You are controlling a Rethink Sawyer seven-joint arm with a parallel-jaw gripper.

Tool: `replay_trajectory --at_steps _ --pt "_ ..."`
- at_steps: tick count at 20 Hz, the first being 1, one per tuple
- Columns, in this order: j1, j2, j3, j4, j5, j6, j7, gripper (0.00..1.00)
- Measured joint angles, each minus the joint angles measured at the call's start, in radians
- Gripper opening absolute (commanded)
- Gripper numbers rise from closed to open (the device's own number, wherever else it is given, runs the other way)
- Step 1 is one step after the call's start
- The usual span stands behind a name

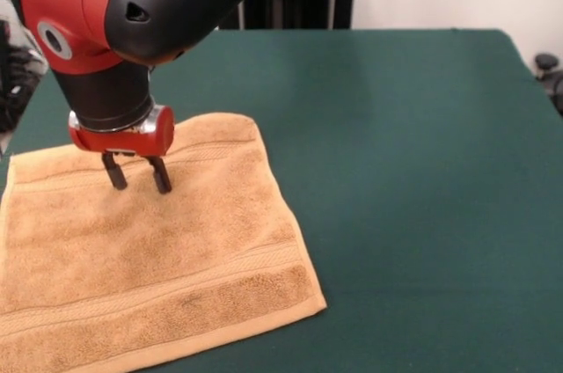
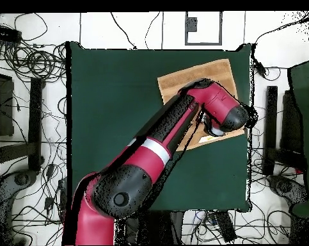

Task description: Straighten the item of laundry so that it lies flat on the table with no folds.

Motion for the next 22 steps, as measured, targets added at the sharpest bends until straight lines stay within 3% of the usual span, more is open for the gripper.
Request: replay_trajectory --at_steps 22 --pt "0.048 0.001 0.000 0.014 0.001 0.000 0.000 1.00"
